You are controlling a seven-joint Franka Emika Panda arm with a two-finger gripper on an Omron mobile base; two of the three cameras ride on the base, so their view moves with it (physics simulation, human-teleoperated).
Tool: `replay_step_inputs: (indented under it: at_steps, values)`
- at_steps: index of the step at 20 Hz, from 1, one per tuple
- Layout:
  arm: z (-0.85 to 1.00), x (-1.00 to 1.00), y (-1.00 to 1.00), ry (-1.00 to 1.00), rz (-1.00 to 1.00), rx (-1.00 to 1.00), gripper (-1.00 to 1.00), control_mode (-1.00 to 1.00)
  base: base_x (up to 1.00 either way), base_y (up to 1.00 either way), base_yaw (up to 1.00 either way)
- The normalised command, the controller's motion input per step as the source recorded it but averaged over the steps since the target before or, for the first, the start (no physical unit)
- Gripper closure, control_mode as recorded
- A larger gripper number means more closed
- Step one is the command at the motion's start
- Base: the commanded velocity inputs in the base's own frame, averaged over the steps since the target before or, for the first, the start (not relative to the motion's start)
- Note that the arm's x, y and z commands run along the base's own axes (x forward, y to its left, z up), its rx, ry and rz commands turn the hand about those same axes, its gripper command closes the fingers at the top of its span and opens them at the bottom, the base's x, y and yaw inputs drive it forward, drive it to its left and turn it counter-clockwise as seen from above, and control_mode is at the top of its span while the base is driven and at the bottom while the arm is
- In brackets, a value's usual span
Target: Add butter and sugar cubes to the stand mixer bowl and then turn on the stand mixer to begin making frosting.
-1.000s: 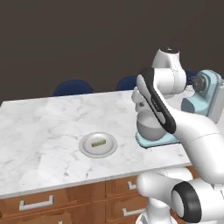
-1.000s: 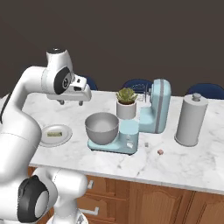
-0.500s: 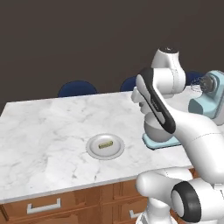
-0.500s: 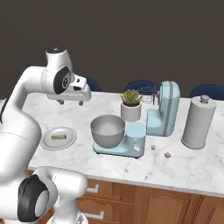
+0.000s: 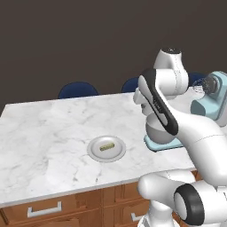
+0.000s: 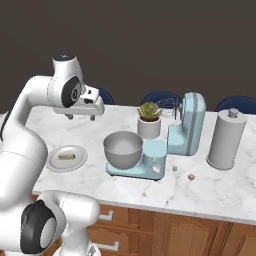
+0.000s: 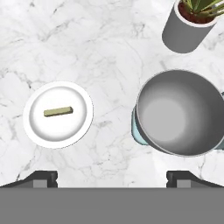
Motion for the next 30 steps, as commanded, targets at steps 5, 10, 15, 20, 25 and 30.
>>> replay_step_inputs:
  at_steps: [5, 10, 15, 20, 25, 30]
  values:
    - [0.0, 0.0, 0.0, 0.0, 0.0, 0.0, -1.0, 1.0, 0.88, 0.27, 0.0]
    - [0.0, 0.0, 0.0, 0.0, 0.0, 0.0, -1.0, 1.0, 1.0, 0.33, 0.01]
    - [0.0, 0.0, 0.0, 0.0, 0.0, 0.0, -1.0, 1.0, 1.0, 0.38, 0.01]
    - [0.0, 0.0, 0.0, 0.0, 0.0, 0.0, -1.0, 1.0, 0.98, 0.18, 0.07]
    - [0.0, 0.0, 0.0, 0.0, 0.0, 0.0, -1.0, 1.0, 0.77, 0.0, 0.14]
    - [0.0, 0.0, 0.0, 0.0, 0.0, 0.0, -1.0, 1.0, 0.19, 0.26, 0.07]
